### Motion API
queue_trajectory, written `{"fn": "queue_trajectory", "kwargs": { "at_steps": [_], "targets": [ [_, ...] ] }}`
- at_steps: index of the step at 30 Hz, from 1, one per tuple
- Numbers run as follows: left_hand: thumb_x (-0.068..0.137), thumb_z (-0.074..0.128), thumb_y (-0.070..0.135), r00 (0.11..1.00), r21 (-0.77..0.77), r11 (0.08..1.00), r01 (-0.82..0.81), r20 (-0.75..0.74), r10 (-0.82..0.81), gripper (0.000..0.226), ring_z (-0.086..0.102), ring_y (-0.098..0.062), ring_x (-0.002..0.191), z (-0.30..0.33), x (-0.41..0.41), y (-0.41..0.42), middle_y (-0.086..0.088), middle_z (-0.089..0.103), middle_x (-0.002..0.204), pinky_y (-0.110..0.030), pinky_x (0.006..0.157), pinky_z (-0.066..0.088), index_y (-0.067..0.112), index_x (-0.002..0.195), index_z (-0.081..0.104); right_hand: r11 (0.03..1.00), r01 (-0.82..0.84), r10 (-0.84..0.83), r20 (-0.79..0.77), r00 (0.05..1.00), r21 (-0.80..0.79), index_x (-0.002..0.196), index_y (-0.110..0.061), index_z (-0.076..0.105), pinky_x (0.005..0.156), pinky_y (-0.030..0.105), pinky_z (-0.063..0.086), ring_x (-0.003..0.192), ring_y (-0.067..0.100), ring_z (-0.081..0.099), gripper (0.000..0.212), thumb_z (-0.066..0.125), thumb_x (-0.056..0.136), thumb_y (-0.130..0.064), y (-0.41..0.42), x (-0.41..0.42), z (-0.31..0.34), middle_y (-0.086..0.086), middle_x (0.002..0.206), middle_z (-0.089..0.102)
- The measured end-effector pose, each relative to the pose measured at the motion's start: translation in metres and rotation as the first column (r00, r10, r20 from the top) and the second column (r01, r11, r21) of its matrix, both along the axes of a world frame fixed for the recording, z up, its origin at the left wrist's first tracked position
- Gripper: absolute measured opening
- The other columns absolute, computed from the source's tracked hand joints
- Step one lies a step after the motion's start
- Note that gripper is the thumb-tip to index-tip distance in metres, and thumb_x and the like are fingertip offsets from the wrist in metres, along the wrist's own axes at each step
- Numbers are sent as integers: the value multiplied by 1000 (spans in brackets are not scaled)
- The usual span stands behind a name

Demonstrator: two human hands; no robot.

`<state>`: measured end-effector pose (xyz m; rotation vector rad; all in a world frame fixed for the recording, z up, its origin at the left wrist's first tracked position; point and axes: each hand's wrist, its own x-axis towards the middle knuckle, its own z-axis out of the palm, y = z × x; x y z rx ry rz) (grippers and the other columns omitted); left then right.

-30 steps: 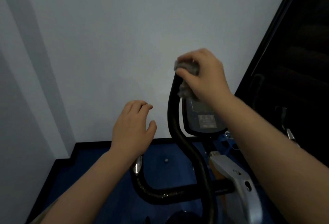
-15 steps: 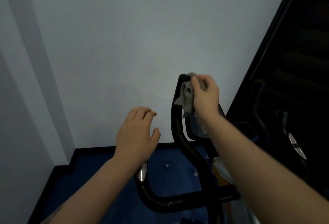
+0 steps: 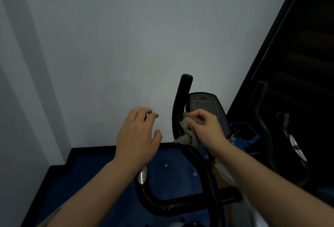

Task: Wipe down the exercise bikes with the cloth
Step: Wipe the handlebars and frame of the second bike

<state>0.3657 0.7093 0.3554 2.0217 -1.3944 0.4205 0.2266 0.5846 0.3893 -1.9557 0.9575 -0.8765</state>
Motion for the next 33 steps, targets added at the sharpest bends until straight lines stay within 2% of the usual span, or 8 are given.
{"fn": "queue_trajectory", "kwargs": {
  "at_steps": [2,4,7,9,15,19,27,33],
  "targets": [
    [81,58,26,1000,2,1000,1,3,-1,36,45,-18,115,0,0,0,0,56,115,-23,78,40,14,115,60,959,-8,10,6,1000,-285,84,-18,67,72,15,43,85,5,58,3,68,83,-15,-3,2,27,-8,83,64],
    [81,58,27,1000,-1,1000,-9,-1,9,36,44,-17,116,1,0,0,0,56,116,-22,78,39,14,115,60,788,-44,107,66,992,-614,85,-20,68,73,9,41,82,0,55,4,67,83,-17,-4,21,59,-11,84,62],
    [82,57,27,1000,2,1000,7,-7,-7,37,42,-15,116,1,0,0,1,55,117,-20,80,36,13,116,59,534,-208,-56,-280,958,-819,95,-15,67,68,26,45,94,14,55,11,60,87,-12,-10,53,73,-2,98,62],
    [82,55,28,1000,16,1000,24,-10,-24,38,41,-13,119,2,3,2,2,54,121,-20,84,35,14,118,58,483,-348,-155,-470,869,-803,100,-15,66,65,30,41,102,18,52,16,56,89,-10,-15,58,57,0,104,60],
    [86,53,30,995,24,999,38,-92,-36,38,34,-8,126,8,4,3,5,49,131,-20,90,30,19,123,54,720,-563,343,-497,797,-405,95,-18,73,84,35,52,90,11,63,12,67,85,-20,2,26,32,-2,95,69],
    [90,51,24,959,-75,996,49,-275,-68,36,31,-9,129,17,-13,7,2,47,136,-18,98,22,19,126,52,739,-633,482,-475,736,-231,94,-18,73,86,30,53,91,5,65,13,71,82,-19,17,-6,23,-5,95,70],
    [92,48,18,827,-184,952,244,-474,-303,33,40,0,123,-9,-106,54,16,48,128,-12,96,28,28,124,52,829,-545,492,-297,818,-127,94,-13,74,86,35,52,91,9,65,12,71,82,-14,46,-94,-22,0,94,70],
    [92,43,29,854,-80,963,258,-447,-266,35,41,5,114,-24,-135,80,20,48,122,-11,88,32,30,127,48,909,-409,401,-96,911,-79,90,-16,73,84,25,51,91,7,64,11,69,82,-8,93,-141,-54,-2,93,69]
  ]
}}
